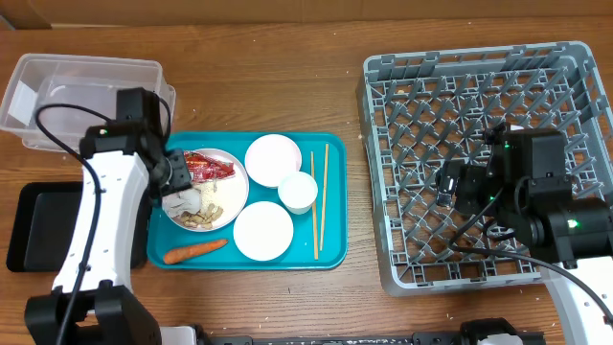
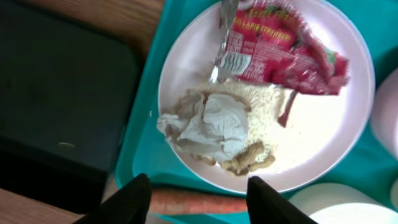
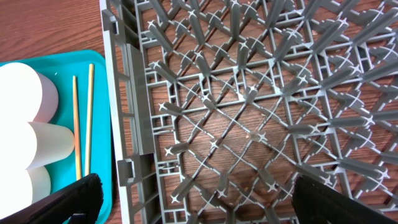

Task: Sort waste into correct bins and load items into the dishwasher
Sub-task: 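Reach the left gripper to the plate and grasp the white tissue, then lift the tissue with the left gripper and drop it into the clear bin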

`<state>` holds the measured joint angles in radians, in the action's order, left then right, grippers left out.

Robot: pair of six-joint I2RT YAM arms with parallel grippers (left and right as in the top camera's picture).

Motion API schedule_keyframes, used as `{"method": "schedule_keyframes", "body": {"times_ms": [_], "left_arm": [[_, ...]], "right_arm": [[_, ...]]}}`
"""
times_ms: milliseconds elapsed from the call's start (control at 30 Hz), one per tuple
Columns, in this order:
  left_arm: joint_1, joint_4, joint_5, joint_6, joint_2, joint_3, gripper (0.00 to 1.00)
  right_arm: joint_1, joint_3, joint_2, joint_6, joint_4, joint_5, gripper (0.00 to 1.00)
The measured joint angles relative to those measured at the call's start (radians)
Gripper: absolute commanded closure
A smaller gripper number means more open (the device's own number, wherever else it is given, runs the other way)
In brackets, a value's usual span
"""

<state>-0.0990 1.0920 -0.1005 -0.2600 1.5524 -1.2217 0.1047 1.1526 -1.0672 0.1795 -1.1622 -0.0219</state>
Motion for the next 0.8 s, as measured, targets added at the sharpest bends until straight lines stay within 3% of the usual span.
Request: {"method": "schedule_keyframes", "body": {"times_ms": [133, 333, 467, 600, 667, 800], "left_arm": [[0.0, -0.103, 0.007, 0.0, 0.011, 0.103, 0.32], [0.0, -0.205, 0.01, 0.0, 0.045, 0.194, 0.36], [0.0, -0.235, 0.011, -0.002, 0.063, 0.2, 0.52], [0.0, -0.244, 0.014, -0.004, 0.07, 0.2, 0.78], [0.0, -0.244, 0.015, 0.001, 0.076, 0.2, 0.96], [0.0, -0.244, 0.014, 0.001, 0.085, 0.2, 0.96]], "right_arm": [[0.0, 0.0, 0.0, 0.0, 0.0, 0.0, 0.0], [0.0, 0.0, 0.0, 0.0, -0.006, 0.0, 0.0], [0.0, 0.0, 0.0, 0.0, -0.007, 0.0, 0.0], [0.0, 0.0, 0.0, 0.0, -0.007, 0.0, 0.0], [0.0, 0.0, 0.0, 0.0, -0.007, 0.0, 0.0], [0.0, 0.0, 0.0, 0.0, -0.007, 0.0, 0.0]]}}
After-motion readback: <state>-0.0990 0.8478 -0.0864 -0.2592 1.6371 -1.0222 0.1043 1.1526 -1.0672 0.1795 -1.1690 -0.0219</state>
